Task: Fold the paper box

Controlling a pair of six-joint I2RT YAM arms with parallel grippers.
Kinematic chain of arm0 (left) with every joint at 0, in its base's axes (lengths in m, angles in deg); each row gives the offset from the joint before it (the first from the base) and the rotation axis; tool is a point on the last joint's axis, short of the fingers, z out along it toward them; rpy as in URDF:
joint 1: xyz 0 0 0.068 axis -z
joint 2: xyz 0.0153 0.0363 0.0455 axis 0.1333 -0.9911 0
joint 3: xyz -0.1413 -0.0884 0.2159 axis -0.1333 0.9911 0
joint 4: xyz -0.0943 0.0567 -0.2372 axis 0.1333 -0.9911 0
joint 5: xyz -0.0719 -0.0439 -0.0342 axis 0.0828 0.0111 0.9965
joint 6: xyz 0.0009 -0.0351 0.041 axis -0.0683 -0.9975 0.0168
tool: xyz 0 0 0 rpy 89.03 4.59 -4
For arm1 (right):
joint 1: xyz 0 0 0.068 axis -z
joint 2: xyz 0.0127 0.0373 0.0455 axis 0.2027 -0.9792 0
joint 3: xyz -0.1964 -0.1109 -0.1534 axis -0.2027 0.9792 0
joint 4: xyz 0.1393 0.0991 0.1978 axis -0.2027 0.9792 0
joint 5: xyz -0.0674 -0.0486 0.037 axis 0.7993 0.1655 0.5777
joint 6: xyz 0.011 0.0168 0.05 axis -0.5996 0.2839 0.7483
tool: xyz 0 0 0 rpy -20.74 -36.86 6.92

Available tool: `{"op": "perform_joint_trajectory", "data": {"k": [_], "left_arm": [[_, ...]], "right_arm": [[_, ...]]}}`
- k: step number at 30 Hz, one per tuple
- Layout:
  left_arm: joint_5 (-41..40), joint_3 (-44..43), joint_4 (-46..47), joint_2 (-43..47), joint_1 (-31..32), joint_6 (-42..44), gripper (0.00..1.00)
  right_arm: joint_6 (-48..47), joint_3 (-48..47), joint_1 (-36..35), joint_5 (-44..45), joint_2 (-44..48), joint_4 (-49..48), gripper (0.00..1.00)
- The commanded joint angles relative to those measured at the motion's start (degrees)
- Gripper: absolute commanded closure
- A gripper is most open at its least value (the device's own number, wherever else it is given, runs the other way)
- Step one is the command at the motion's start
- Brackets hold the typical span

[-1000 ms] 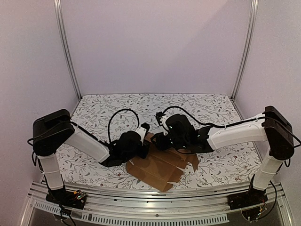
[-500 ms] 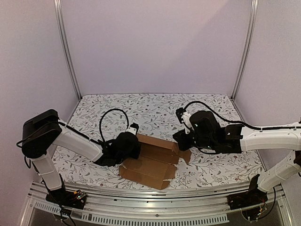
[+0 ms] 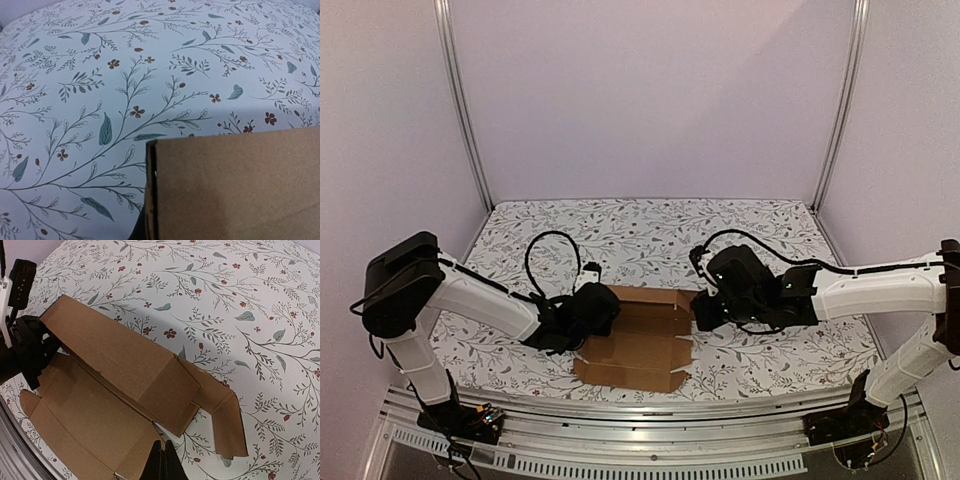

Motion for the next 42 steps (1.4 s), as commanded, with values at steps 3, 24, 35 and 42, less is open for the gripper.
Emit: {"op": "perform_joint_trajectory", "data": {"k": [3, 24, 35, 42], "left_arm": [[0.3, 1.0, -5.6, 0.4, 1.9, -2.3, 1.0], [1.1, 2.5, -5.3, 1.8, 3.0, -3.3, 1.0], [2.5, 1.7, -5.9, 1.3, 4.1, -3.8, 1.0], [4.9, 1.3, -6.3, 1.7, 4.0, -5.4, 1.0]], "right_arm": [[0.8, -4.8, 1.2, 1.9, -4.4, 1.4, 1.0], [6.6, -4.6, 3.2, -2.2, -16.5, -10.8, 1.0], [15.5, 0.9, 3.2, -5.9, -15.9, -27.1, 1.0], [19.9, 5.8, 3.2, -6.5, -14.6, -36.3, 1.0]]}}
